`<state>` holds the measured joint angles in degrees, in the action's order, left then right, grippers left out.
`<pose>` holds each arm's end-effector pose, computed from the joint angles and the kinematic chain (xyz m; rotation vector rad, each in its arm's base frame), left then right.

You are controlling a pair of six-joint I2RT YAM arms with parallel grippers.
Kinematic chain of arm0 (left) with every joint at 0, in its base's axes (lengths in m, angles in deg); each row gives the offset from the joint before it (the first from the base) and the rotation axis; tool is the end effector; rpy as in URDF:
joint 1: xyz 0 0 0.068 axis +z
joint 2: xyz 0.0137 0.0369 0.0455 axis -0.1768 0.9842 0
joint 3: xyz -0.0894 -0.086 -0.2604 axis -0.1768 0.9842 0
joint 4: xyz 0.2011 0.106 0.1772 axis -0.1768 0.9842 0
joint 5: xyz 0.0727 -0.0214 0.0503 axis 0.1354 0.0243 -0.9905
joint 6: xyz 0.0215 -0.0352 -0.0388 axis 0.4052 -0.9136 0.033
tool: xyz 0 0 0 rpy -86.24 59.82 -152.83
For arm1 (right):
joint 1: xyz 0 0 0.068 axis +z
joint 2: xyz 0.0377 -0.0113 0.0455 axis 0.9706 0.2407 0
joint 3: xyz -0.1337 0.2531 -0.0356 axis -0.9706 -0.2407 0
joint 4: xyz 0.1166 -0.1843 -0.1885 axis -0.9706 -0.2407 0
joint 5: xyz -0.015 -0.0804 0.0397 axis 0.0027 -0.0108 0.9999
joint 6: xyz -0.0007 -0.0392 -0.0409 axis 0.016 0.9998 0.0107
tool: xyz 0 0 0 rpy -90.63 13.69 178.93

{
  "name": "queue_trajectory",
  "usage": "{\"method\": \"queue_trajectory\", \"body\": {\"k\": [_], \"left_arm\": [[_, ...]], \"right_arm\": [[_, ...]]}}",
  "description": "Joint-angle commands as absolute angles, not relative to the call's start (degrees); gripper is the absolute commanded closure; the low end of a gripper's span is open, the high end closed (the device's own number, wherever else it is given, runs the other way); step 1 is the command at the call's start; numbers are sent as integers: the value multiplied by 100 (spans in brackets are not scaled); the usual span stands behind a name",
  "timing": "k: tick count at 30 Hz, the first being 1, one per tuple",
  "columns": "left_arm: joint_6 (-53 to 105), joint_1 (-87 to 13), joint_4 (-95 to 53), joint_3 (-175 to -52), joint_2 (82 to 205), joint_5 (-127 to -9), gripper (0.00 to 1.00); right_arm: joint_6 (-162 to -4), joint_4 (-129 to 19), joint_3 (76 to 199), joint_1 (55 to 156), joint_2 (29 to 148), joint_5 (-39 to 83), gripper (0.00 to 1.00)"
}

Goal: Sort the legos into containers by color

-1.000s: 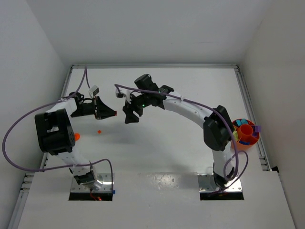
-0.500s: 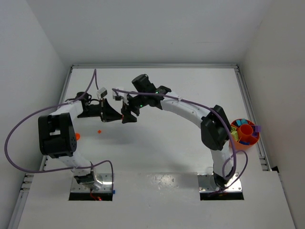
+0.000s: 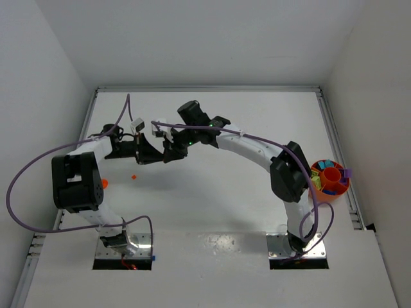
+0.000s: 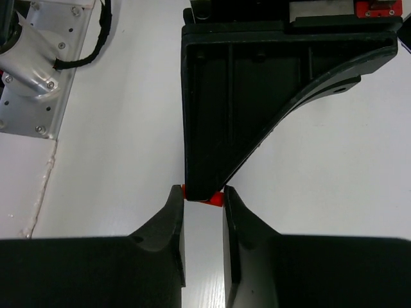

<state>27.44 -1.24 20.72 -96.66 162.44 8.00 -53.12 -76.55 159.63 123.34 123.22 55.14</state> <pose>0.3082 0.0085 0.1915 -0.1757 2.2307 -2.0140 0.3204 0.3845 0.2686 -1.6025 1.6201 1.0222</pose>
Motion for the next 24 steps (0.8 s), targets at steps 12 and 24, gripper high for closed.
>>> {"method": "queue_trajectory", "body": {"k": [12, 24], "left_arm": [[3640, 449, 2224, -10072, 15407, -396, 16], [5633, 415, 3618, -12004, 16223, -996, 6]], "right_arm": [[-5268, -8376, 14895, 11923, 11181, 4404, 96], [-4478, -10766, 13716, 8629, 8959, 2567, 96]]}}
